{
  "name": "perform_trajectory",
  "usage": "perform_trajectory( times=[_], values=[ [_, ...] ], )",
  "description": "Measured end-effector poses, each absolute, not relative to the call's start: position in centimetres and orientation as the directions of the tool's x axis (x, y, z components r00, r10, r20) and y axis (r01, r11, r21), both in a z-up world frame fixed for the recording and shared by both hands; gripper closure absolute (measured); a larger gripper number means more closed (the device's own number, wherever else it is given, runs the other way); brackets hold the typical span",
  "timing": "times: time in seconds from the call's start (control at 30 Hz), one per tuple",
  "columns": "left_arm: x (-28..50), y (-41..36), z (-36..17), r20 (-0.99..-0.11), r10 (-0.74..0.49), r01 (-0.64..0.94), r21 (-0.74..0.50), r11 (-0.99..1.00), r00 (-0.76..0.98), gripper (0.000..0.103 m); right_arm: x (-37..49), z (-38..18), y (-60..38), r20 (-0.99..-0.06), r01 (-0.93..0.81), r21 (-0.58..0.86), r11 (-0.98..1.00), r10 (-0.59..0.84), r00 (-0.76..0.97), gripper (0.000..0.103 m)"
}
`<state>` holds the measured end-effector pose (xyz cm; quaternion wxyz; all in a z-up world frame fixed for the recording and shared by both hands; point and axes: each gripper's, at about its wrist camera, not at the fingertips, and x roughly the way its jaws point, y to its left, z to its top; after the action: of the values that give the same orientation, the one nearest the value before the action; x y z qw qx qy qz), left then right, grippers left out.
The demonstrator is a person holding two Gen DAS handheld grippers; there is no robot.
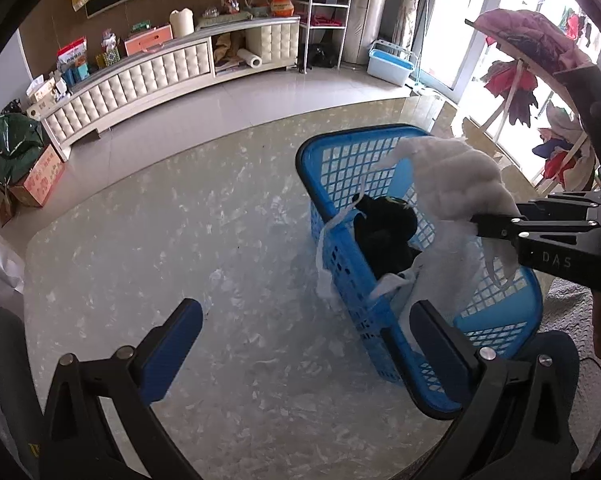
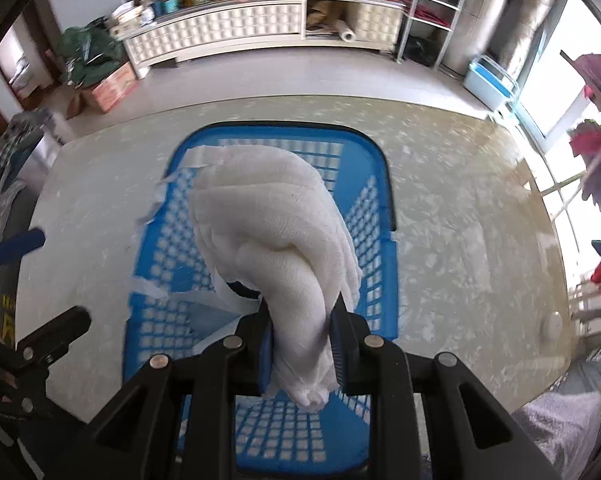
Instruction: Organize soft objects
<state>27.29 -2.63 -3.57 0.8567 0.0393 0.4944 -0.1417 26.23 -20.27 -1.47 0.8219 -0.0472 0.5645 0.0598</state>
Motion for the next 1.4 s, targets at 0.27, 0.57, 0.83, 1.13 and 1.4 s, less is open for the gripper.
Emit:
perform_trajectory(
  times=[0.27,0.57,0.83,1.13,1.4],
  values=[
    [28.8,-2.9,-4.9,-0.858,-0.223,0.294,-0.089,0.952,0.462,0.000,27.4,-3.2,-19.6,-0.948,-0.161,-0.004,0.987,0.047,0.316,0.080],
    [29.4,-3.3,-6.2,-0.857,-0.241,0.309,-0.102,0.945,0.456,0.000,27.9,-5.3,-19.0,-0.958,-0.179,-0.022,0.984,0.030,0.285,0.076],
    [28.1,-2.5,-6.4,-0.846,-0.238,0.290,-0.104,0.951,0.478,0.000,26.9,-5.0,-19.4,-0.946,-0.156,-0.021,0.987,0.031,0.321,0.038],
    [24.3,-2.3,-4.0,-0.785,-0.248,0.266,-0.110,0.958,0.568,0.000,21.0,-1.7,-20.0,-0.887,-0.147,0.022,0.989,0.088,0.454,0.006],
    [18.1,-3.0,-0.5,-0.679,-0.184,0.226,-0.029,0.974,0.710,0.000,14.8,2.7,-20.9,-0.771,-0.148,0.119,0.982,0.185,0.610,0.000]
  ],
)
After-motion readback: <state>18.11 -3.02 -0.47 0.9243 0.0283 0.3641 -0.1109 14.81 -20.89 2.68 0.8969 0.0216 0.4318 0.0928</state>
